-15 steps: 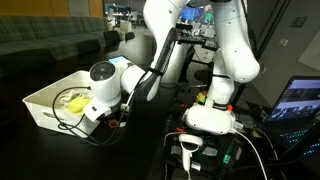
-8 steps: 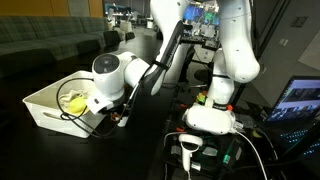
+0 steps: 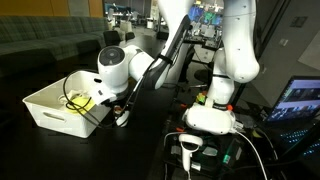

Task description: The white towel should go in the basket first, followed by the marker in the cup, then the yellow towel in the basket, and the black tape in the cup.

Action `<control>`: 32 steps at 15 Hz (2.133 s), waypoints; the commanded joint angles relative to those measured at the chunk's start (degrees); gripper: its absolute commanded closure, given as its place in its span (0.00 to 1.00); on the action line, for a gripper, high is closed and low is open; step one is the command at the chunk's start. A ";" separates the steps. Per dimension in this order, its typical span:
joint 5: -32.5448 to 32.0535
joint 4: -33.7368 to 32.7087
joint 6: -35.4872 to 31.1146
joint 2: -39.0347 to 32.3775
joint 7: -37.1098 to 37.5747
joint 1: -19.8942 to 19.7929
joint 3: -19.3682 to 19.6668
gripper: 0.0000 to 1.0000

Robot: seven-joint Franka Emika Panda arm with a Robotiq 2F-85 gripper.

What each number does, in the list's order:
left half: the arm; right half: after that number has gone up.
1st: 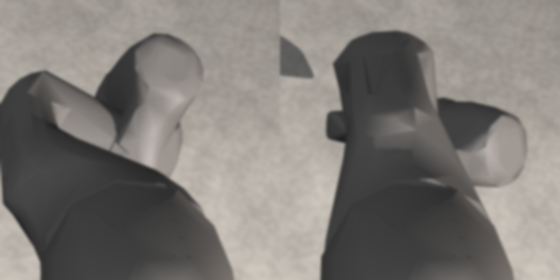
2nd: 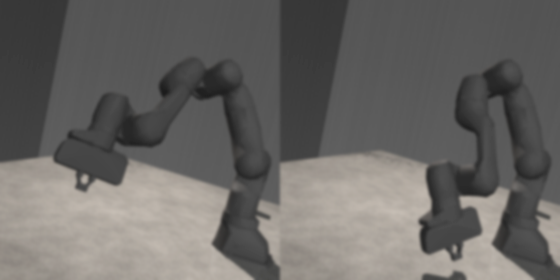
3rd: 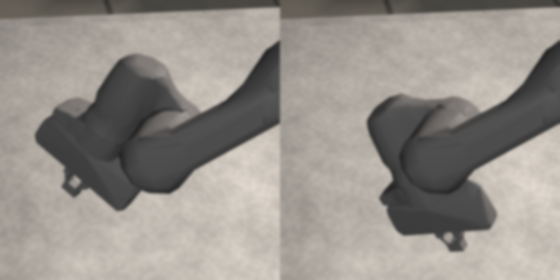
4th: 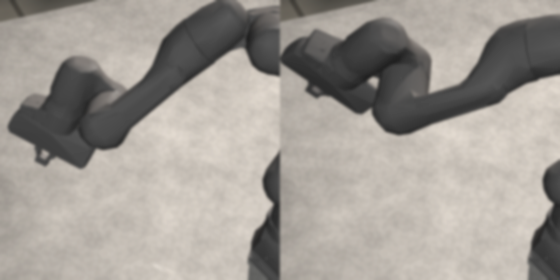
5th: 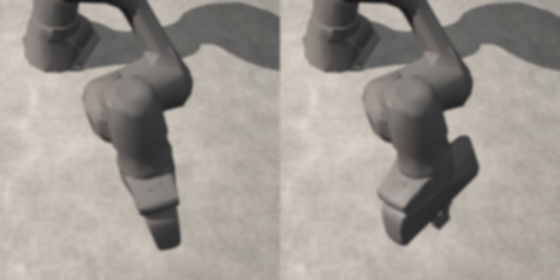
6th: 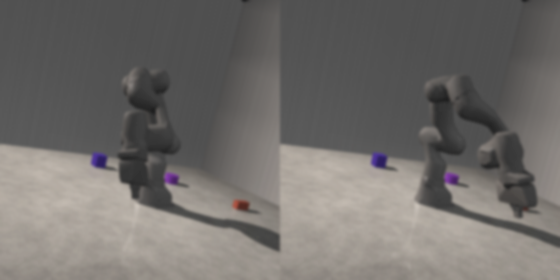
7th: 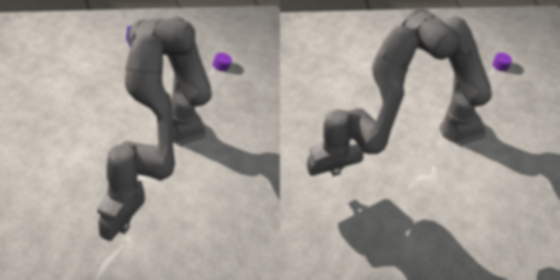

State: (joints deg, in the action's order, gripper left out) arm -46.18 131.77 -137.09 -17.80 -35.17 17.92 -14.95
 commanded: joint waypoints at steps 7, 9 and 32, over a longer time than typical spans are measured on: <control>-0.09 0.83 0.12 3.21 -3.09 -6.21 1.64 0.75; -0.11 0.55 0.02 2.82 -4.12 -7.08 2.04 0.75; 0.43 -2.11 -1.67 -3.34 -10.22 -6.99 1.09 0.75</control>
State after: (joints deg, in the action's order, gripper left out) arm -46.17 131.19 -138.00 -19.92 -43.13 11.32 -13.78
